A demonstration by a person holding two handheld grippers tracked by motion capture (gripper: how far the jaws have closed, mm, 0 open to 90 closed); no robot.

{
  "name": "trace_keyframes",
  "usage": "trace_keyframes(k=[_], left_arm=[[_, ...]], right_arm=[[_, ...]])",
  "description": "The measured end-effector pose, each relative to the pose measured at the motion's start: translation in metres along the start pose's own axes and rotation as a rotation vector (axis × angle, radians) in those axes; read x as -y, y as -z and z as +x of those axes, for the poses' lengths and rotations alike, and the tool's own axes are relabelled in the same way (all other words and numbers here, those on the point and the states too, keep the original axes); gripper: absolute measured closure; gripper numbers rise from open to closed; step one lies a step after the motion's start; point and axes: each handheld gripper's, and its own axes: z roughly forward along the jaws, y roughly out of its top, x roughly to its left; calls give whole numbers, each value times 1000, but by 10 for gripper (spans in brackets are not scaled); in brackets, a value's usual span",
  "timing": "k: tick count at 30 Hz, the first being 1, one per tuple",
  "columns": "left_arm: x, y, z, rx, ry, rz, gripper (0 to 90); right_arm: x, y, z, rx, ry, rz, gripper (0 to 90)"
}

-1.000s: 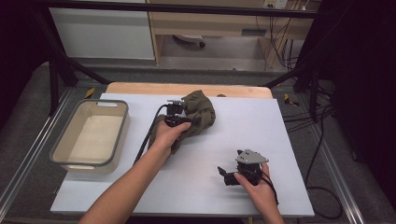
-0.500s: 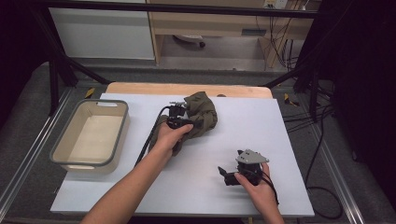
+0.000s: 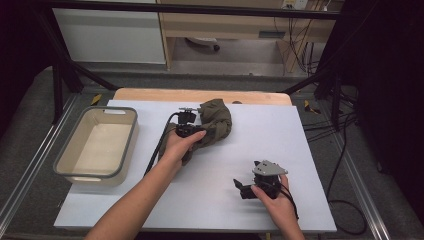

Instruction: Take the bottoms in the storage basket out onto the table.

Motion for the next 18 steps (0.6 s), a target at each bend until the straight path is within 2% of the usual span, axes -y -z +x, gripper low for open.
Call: trace_keyframes(k=[5,9,12,18], left_arm=[[-3,9,0,-21,-25,-11,294],[-5,19,-1,-66,-77,-25,268],[-6,26,-1,-64,-75,-27,217],[-8,40,-2,-62,-86,-47,183]], right_arm=[[0,-1,1,0,3,3,30],[0,-1,1,-4,-6,2,30],[0,-1,1,-2,2,7,30],[0,-2,1,-4,6,9,30]])
